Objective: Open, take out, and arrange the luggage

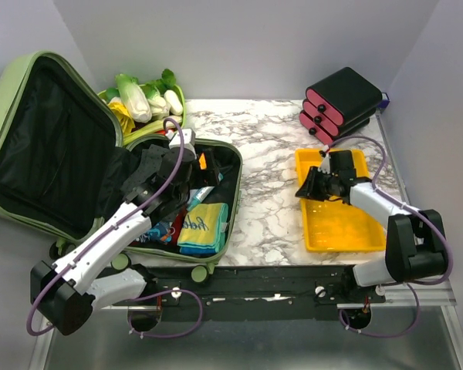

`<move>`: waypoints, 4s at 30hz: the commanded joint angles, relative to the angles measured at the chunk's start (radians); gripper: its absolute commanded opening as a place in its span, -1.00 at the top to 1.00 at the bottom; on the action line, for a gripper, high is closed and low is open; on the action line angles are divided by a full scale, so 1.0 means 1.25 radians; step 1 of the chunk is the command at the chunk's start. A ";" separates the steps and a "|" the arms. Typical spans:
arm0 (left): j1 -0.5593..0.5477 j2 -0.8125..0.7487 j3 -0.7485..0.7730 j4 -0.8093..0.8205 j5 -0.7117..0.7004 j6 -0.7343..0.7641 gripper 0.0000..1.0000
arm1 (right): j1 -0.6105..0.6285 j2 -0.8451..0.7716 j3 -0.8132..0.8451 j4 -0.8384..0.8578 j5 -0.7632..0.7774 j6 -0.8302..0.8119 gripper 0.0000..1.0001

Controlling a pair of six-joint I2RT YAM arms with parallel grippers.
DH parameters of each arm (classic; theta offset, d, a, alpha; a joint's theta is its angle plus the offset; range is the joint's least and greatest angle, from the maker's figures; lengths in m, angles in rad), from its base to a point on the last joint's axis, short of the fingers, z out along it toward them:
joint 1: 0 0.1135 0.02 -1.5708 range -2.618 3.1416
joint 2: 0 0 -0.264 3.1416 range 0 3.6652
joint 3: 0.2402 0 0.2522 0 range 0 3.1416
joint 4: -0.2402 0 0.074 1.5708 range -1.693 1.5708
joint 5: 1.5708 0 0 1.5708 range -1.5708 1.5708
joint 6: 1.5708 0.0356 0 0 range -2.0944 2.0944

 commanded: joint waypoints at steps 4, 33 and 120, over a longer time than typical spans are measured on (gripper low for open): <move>0.002 -0.081 -0.052 -0.038 -0.122 -0.084 -0.97 | 0.149 0.026 0.002 0.241 -0.045 0.321 0.29; 0.013 -0.200 -0.068 -0.225 -0.177 -0.188 -0.98 | 0.342 -0.186 0.160 0.145 0.528 0.231 -1.00; 0.487 -0.290 -0.213 -0.227 -0.001 -0.335 1.00 | 0.559 0.635 1.097 -0.058 0.082 -0.080 0.99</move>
